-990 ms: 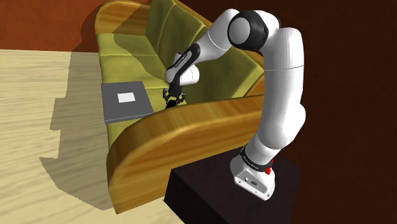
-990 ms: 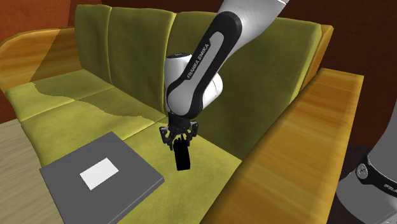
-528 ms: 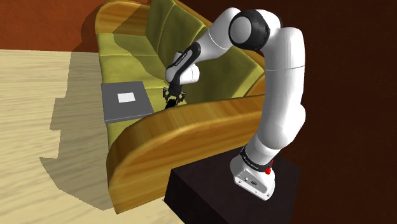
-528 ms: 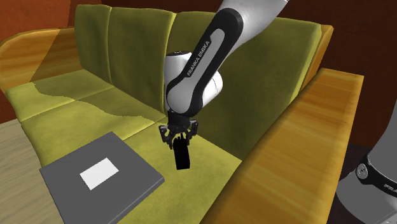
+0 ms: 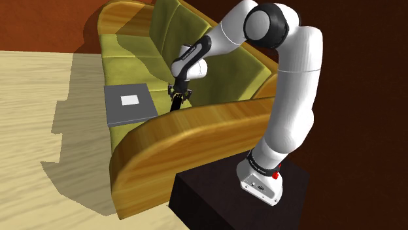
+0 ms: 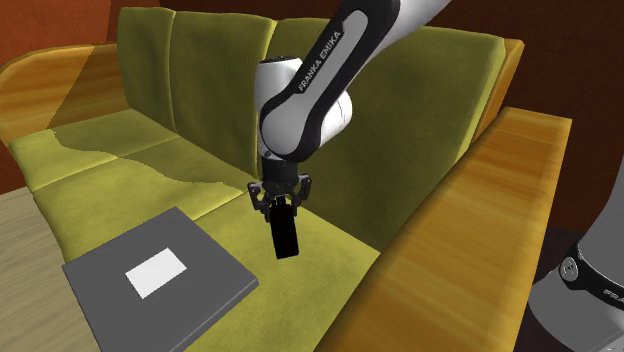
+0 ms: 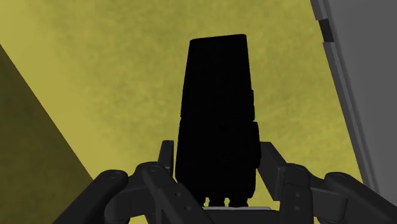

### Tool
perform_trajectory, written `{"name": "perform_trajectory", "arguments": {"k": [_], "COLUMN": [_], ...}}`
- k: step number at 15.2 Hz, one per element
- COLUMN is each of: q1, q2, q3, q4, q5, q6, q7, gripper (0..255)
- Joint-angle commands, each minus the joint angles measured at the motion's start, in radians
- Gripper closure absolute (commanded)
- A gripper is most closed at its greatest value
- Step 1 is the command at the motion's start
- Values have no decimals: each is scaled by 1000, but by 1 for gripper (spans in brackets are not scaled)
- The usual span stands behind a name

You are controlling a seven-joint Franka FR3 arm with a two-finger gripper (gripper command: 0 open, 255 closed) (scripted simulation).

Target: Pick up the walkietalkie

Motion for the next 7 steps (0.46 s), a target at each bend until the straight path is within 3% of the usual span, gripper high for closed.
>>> {"name": "perform_trajectory", "arguments": {"k": [1, 7], "q1": [1, 5], "q2": [-23, -69], "q3": [-3, -9], "q4": [0, -3], "q5": [-4, -13], "q6": [-23, -67], "q7": [3, 11], "gripper": [255, 255]}}
